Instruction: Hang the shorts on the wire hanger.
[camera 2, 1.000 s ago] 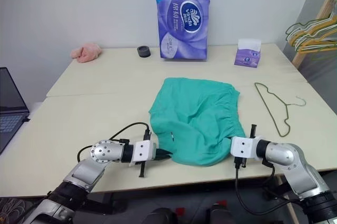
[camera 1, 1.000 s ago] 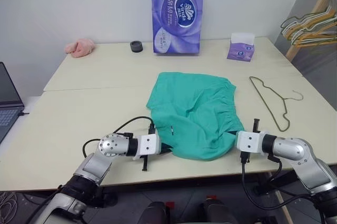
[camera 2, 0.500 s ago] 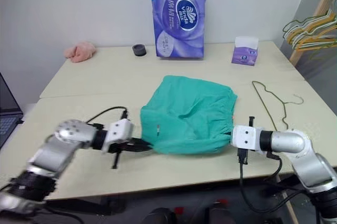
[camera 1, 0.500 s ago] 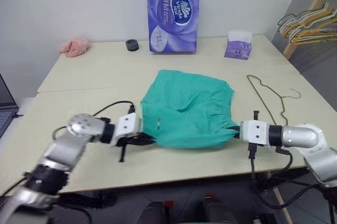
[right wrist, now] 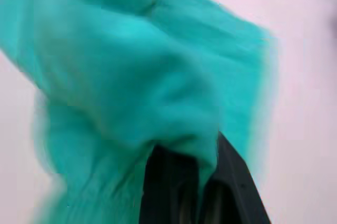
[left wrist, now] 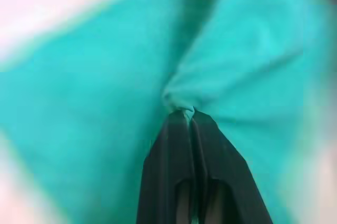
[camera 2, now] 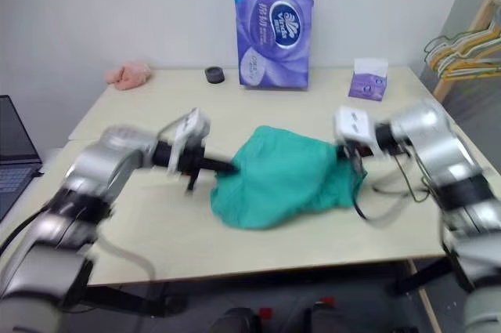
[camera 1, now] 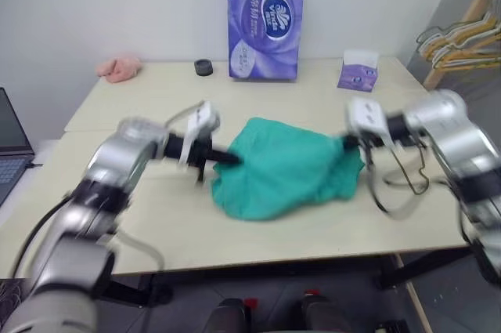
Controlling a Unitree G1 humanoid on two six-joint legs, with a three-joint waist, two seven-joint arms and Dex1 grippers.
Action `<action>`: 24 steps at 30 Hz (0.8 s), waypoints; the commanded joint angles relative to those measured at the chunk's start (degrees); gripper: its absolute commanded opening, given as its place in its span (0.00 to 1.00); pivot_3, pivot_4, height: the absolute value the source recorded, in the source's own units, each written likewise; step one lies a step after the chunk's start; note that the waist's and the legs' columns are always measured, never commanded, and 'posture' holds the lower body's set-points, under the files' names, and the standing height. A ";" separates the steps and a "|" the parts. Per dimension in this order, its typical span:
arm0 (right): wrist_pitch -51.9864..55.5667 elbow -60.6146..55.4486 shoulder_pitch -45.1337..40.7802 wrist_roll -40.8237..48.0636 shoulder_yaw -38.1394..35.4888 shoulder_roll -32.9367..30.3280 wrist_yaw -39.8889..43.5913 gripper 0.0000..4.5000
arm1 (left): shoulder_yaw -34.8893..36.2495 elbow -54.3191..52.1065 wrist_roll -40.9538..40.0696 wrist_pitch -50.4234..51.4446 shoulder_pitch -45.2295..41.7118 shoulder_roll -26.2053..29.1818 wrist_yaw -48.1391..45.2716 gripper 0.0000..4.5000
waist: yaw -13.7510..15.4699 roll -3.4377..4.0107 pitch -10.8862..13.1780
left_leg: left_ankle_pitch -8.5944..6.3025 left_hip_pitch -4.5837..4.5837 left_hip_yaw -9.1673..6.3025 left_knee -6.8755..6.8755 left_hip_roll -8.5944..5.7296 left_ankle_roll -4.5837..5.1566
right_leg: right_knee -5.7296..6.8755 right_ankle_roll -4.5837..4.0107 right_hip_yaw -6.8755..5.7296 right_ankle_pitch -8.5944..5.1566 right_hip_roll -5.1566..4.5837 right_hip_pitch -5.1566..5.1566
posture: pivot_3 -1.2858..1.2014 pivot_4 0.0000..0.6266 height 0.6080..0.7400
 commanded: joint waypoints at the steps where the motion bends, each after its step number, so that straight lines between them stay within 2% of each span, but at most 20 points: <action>1: -11.17 19.69 -17.77 -10.84 0.61 3.96 -24.67 0.00 | 0.76 19.32 12.02 -17.95 -20.47 0.34 23.75 0.01 | -0.87 -0.32 -0.20 | 0.10 -0.91 0.01 -0.03 0.00 -0.16 | 0.05 -0.09 0.02 0.07 -0.03 -0.95 | 0.52 0.03 1.00; 4: -16.88 25.87 -29.11 -15.70 0.36 4.71 -40.40 0.00 | -1.07 24.93 20.14 -25.45 -34.24 3.13 35.51 0.01 | -2.00 -0.46 -0.29 | 0.15 -3.20 0.32 0.00 -0.04 -0.44 | 0.99 -0.18 -0.20 0.05 -0.44 -3.95 | 0.52 0.03 1.00; 5: -18.62 26.73 -31.52 -16.40 -0.09 4.59 -43.40 0.00 | -2.52 25.60 23.29 -28.02 -37.30 4.06 37.57 0.01 | -2.24 -0.46 -0.29 | 0.08 -3.46 0.44 -0.21 -0.03 -0.54 | 0.99 -0.30 -0.24 -0.02 -0.51 -4.34 | 0.52 0.03 1.00; 8: -23.86 27.13 -35.33 -15.79 -3.16 3.52 -48.04 0.00 | -5.97 26.02 30.75 -34.49 -43.99 6.52 38.99 0.01 | -2.86 -0.44 -0.30 | -0.12 -3.29 0.41 -0.79 -0.15 -0.88 | 0.83 -0.60 -0.41 -0.20 -0.72 -4.54 | 0.52 0.03 1.00; 12: -31.87 25.18 -29.14 -14.54 -5.54 1.95 -43.46 0.00 | -5.02 25.78 31.57 -38.45 -42.71 8.38 27.11 0.01 | -2.93 -0.35 -0.45 | -0.13 -3.15 0.51 -1.13 -0.37 -0.87 | 0.53 -0.57 -0.35 -0.21 -0.89 -4.49 | 0.52 0.04 1.00; 14: -35.53 22.66 -22.37 -13.47 -6.05 1.30 -39.27 0.00 | -3.06 25.04 29.07 -39.25 -38.18 8.96 17.12 0.01 | -2.91 -0.36 -0.46 | -0.12 -3.13 0.64 -1.04 -0.37 -0.75 | 0.39 -0.55 -0.32 -0.22 -0.88 -4.37 | 0.52 0.05 1.00; 16: -36.99 17.45 -10.30 -9.77 -7.02 1.55 -32.89 0.00 | -1.36 23.31 26.04 -39.38 -29.50 10.25 5.82 0.01 | -2.92 -0.36 -0.45 | 0.07 -2.95 0.84 -0.91 -0.30 -0.41 | 0.60 -0.47 -0.34 -0.22 -0.85 -4.04 | 0.52 0.06 1.00; 17: -36.48 14.46 -5.18 -7.93 -7.61 1.92 -30.27 0.00 | -0.16 22.11 24.09 -38.66 -25.35 10.65 0.49 0.01 | -2.91 -0.37 -0.47 | 0.23 -2.57 1.02 -0.93 -0.30 -0.16 | 0.72 -0.37 -0.35 -0.12 -0.84 -3.67 | 0.52 0.06 1.00; 19: -33.03 6.73 5.06 -4.81 -8.49 2.75 -26.14 0.00 | 2.43 17.13 18.92 -34.54 -15.23 11.42 -10.80 0.01 | -2.94 -0.38 -0.32 | 0.31 -1.20 1.21 -0.85 -0.25 0.09 | 0.86 -0.40 -0.28 -0.07 -0.80 -2.33 | 0.52 0.07 1.00; 22: -27.46 -5.74 19.32 -3.76 -8.42 3.39 -23.37 0.00 | 3.44 -1.87 11.42 -23.44 7.06 16.01 -25.59 0.01 | -3.76 -0.29 -0.36 | 0.39 -0.54 1.16 -0.77 -0.04 0.51 | 0.98 -0.45 -0.06 0.35 -0.51 -1.82 | 0.52 0.08 1.00; 24: -23.10 -14.82 27.94 -3.40 -8.50 3.17 -21.90 0.00 | 4.23 -16.89 7.19 -14.54 21.31 20.22 -30.12 0.01 | -4.72 -0.26 -0.39 | 0.39 -0.27 1.09 -0.63 0.14 0.51 | 1.02 -0.49 0.04 0.41 -0.35 -1.58 | 0.52 0.08 1.00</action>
